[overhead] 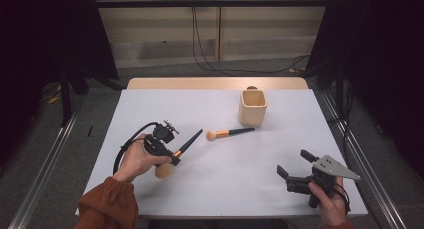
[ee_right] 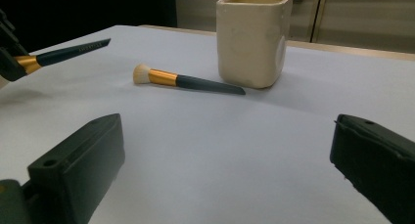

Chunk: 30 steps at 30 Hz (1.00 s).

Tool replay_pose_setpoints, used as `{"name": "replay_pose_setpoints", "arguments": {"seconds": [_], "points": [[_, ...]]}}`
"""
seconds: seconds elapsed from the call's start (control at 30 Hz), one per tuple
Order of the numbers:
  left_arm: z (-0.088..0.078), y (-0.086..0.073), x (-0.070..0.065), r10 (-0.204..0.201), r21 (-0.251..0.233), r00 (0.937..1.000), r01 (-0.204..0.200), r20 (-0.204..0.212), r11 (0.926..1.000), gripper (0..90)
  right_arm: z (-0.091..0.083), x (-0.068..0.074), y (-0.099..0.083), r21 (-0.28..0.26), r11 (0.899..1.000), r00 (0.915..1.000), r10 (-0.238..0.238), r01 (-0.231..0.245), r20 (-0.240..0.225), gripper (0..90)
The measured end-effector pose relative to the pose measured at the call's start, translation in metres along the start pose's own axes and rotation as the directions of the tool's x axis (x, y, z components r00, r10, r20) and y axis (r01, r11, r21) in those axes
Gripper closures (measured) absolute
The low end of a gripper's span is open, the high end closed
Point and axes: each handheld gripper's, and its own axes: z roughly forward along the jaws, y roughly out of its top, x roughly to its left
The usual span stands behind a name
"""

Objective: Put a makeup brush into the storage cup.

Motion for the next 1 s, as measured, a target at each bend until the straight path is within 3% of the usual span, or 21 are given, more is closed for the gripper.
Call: {"name": "replay_pose_setpoints", "arguments": {"seconds": [0.1, 0.17, 0.3, 0.37, 0.6, 0.67, 0.73, 0.9, 1.0], "points": [[-0.002, -0.003, 0.001, -0.012, -0.047, 0.9999, 0.012, 0.007, 0.9988, 66.8, 0.000, -0.001, 0.000, -0.002, 1.000, 1.0000, -0.001, 0.001, 0.000, 0.0], [-0.003, -0.006, 0.002, -0.025, -0.090, 0.9996, 0.023, -0.017, 0.9957, 66.8, 0.000, -0.001, 0.000, -0.002, 1.000, 1.0000, 0.000, 0.000, 0.000, 0.0], [-0.002, -0.012, 0.002, -0.023, -0.148, 0.9996, 0.025, 0.013, 0.9886, 66.8, -0.001, 0.000, 0.000, -0.004, 1.000, 1.0000, -0.008, 0.008, -0.003, 0.0], [-0.003, -0.014, 0.002, -0.025, -0.182, 0.9995, 0.028, 0.018, 0.9829, 66.8, 0.000, 0.000, 0.000, -0.005, 1.000, 1.0000, -0.004, 0.004, -0.001, 0.0], [-0.009, -0.023, 0.003, -0.035, -0.319, 0.9988, 0.045, 0.035, 0.9465, 66.8, -0.001, 0.000, 0.000, -0.006, 1.000, 1.0000, 0.002, -0.002, 0.000, 0.0], [-0.009, -0.026, 0.003, -0.033, -0.326, 0.9981, 0.048, 0.052, 0.9441, 66.8, -0.001, 0.000, 0.000, -0.007, 1.000, 1.0000, -0.003, 0.003, -0.002, 0.0], [-0.009, -0.028, 0.002, -0.033, -0.329, 0.9989, 0.042, 0.032, 0.9432, 66.8, -0.001, 0.000, 0.000, -0.007, 1.000, 1.0000, -0.002, 0.002, -0.002, 0.0], [-0.011, -0.035, -0.004, -0.023, -0.405, 0.9993, 0.034, 0.031, 0.9136, 66.8, -0.001, -0.001, 0.000, -0.009, 1.000, 1.0000, 0.003, -0.003, 0.002, 0.0], [-0.010, -0.038, -0.005, -0.027, -0.465, 0.9988, 0.043, 0.040, 0.8842, 66.8, -0.001, 0.000, 0.000, -0.010, 1.000, 1.0000, -0.001, 0.001, -0.002, 0.0]]}}
